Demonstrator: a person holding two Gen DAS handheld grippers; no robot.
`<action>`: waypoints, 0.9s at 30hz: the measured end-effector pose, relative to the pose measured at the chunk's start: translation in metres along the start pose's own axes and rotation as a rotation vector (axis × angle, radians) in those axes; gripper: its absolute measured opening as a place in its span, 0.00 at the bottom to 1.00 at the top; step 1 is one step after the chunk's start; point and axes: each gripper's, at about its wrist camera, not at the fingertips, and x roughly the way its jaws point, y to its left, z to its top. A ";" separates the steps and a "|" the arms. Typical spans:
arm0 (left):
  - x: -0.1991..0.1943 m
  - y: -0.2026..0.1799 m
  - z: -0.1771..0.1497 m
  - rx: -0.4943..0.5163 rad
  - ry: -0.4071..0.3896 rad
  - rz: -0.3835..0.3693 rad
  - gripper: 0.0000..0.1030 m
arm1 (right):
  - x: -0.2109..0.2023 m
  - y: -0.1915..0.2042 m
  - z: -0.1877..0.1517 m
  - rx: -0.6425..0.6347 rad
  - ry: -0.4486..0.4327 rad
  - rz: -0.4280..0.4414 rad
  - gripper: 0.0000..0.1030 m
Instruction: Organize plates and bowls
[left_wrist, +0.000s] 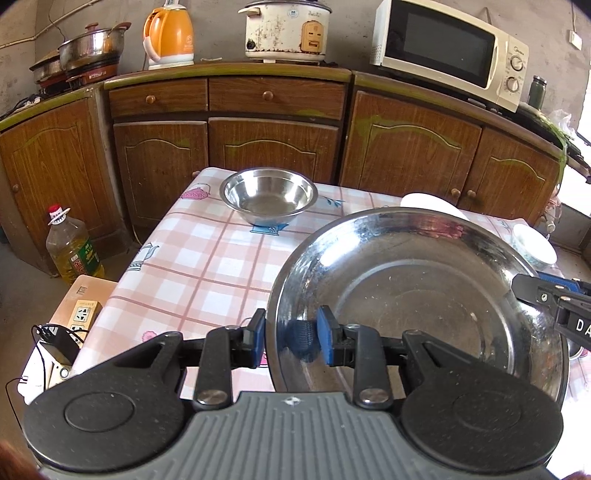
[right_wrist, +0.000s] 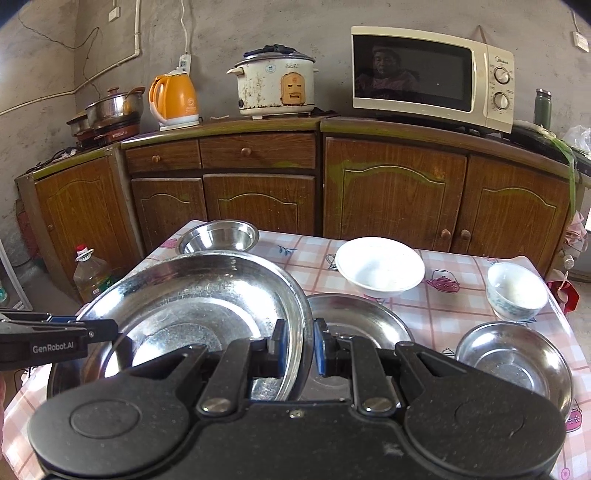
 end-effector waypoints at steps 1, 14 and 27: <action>-0.001 -0.002 -0.001 0.001 0.000 -0.002 0.28 | -0.002 -0.002 -0.001 0.002 -0.001 -0.004 0.20; -0.008 -0.028 -0.009 0.031 -0.006 -0.028 0.28 | -0.022 -0.025 -0.011 0.017 -0.008 -0.044 0.20; -0.013 -0.045 -0.016 0.046 0.001 -0.045 0.28 | -0.038 -0.046 -0.020 0.047 -0.016 -0.059 0.20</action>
